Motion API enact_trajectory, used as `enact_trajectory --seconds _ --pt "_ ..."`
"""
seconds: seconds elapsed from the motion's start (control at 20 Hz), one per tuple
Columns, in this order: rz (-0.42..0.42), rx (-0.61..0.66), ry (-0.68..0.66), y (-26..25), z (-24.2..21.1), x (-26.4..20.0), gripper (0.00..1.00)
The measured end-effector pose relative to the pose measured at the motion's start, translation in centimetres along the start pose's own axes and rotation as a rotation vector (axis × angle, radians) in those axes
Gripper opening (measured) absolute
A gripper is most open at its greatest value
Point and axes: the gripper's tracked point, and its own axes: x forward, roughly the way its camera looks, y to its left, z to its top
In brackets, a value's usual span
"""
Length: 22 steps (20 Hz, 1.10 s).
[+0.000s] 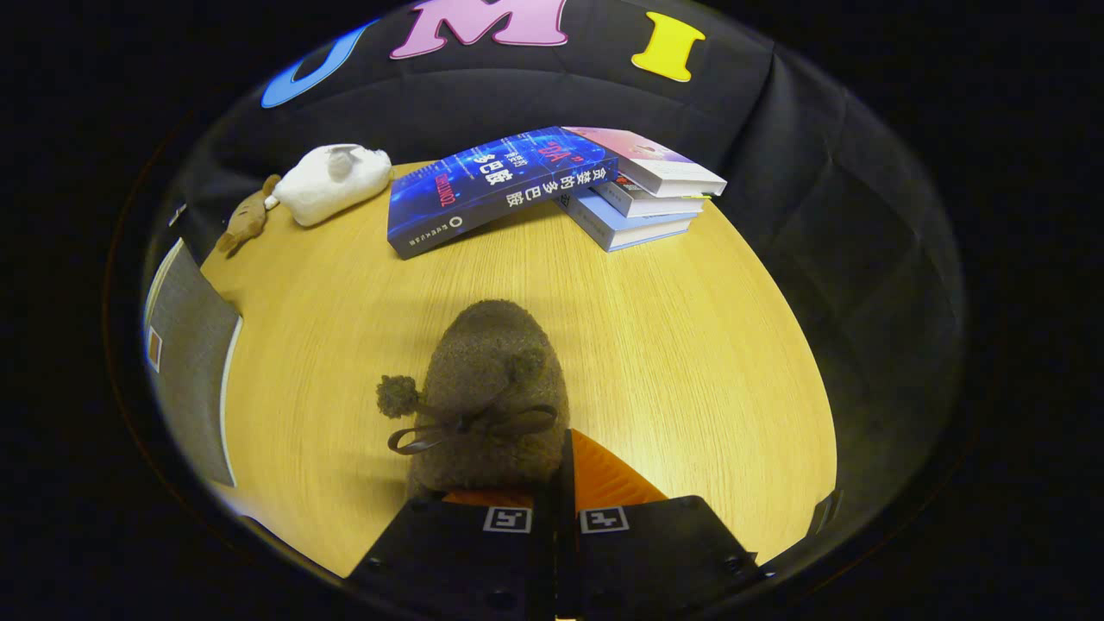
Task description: Open the storage box then place both shoes into the box .Put the left shoe in first, then the right shoe, with the right side of both shoes facing outward in a uniform manner.
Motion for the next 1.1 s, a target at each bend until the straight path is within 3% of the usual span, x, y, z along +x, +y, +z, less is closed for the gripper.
enact_trajectory --seconds 0.45,0.9,1.1 --pt "0.244 0.138 -0.068 11.1 6.1 -10.5 0.06" --pt "0.475 0.106 -0.100 26.8 11.5 -19.1 0.06" --pt "0.515 0.078 -0.085 33.8 12.0 -21.2 0.06"
